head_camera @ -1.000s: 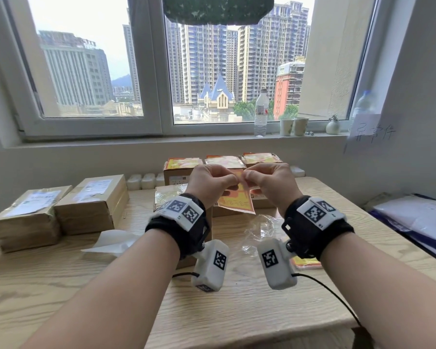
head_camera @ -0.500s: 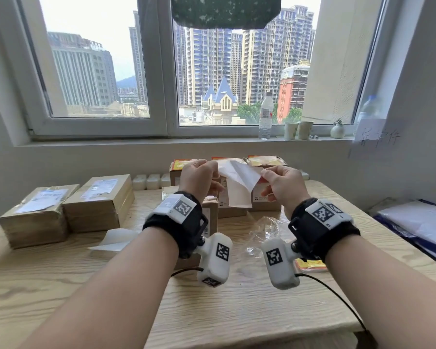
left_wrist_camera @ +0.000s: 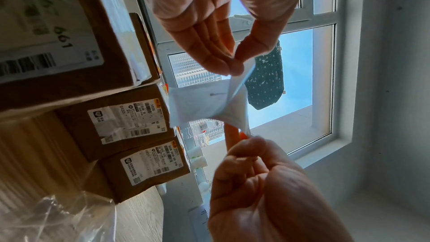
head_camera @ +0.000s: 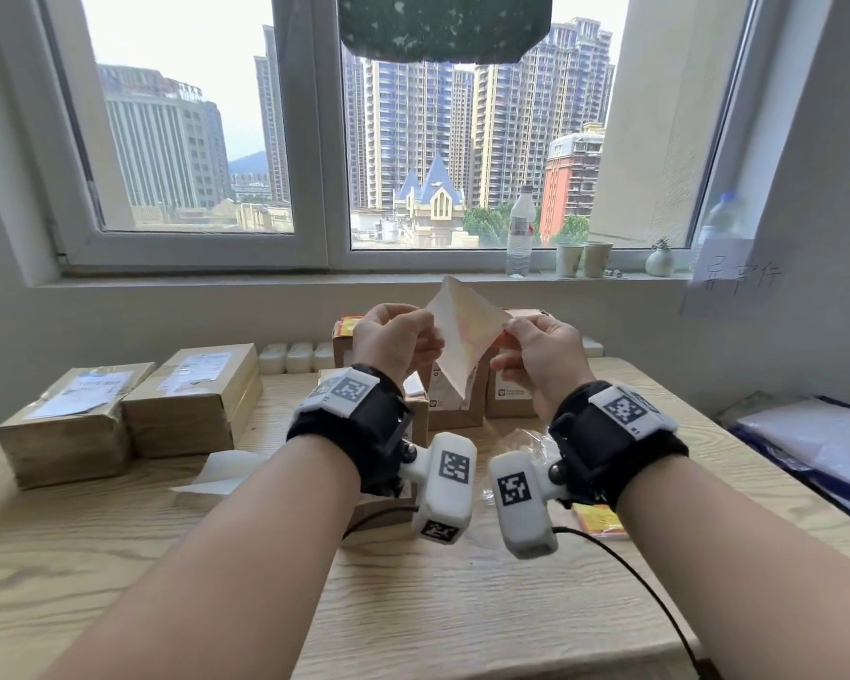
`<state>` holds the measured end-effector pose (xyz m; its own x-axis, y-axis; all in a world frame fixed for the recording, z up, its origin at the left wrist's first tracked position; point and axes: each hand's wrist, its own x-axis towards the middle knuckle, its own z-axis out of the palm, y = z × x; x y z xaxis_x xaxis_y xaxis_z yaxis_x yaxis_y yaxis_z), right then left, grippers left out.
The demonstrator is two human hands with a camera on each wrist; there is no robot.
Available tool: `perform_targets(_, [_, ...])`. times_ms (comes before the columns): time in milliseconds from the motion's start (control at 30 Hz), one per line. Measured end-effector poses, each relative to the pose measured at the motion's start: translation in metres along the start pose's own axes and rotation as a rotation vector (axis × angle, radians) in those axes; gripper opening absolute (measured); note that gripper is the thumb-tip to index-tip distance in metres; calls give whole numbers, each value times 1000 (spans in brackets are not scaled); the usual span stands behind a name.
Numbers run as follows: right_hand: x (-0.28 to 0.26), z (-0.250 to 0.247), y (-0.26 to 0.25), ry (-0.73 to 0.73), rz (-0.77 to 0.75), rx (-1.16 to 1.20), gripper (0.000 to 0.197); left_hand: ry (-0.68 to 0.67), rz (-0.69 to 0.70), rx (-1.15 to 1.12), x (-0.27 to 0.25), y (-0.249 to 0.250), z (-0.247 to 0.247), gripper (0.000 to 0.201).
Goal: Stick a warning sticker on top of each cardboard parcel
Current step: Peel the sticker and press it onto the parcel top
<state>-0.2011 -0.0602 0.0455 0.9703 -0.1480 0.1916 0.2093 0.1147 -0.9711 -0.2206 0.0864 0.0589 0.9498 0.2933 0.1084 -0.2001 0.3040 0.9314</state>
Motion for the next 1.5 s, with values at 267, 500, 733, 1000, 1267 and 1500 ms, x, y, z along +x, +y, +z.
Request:
perform_targets(267, [-1,2,-6,-14,82,182,14,-69,-77,90,4,2,-9,21])
perform_targets(500, [2,-4,-4,37,130,289,18,110,-44,213,18,27,-58,5])
perform_targets(733, [1,-1,2,79,66,190,17,369,-53,214,37,22,-155,8])
perform_targets(1000, [6,10,23,77,5,-40,10,434,-359,463,38,-26,-231,32])
perform_targets(1267, [11,16,31,79,-11,-102,12,454,-293,826,42,-36,-220,53])
perform_targets(1500, [5,22,15,109,-261,-310,14,354,114,654,38,15,-142,7])
